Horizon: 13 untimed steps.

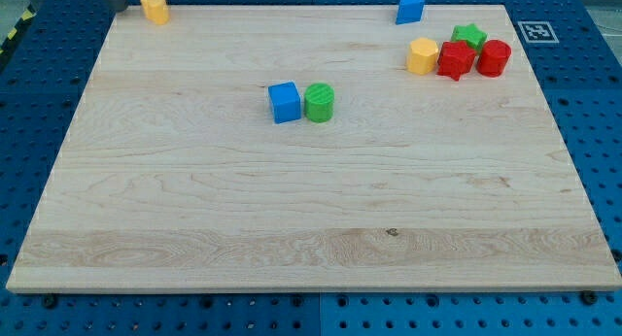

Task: Push yellow heart into blue cube

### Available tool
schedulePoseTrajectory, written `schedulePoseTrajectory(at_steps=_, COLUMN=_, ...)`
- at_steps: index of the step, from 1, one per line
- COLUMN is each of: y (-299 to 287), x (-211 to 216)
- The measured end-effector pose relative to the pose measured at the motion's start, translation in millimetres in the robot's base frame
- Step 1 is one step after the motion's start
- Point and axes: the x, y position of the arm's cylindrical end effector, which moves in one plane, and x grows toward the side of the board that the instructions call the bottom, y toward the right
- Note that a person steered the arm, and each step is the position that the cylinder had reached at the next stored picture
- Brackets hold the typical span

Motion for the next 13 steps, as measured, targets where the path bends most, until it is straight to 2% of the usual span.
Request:
schedulePoseTrajectory(at_steps=6, y=82.6, x=7.0)
schedulePoseTrajectory(at_steps=9, y=82.6, x=17.1)
schedulePoseTrajectory(at_steps=13, y=130.0, x=25.3)
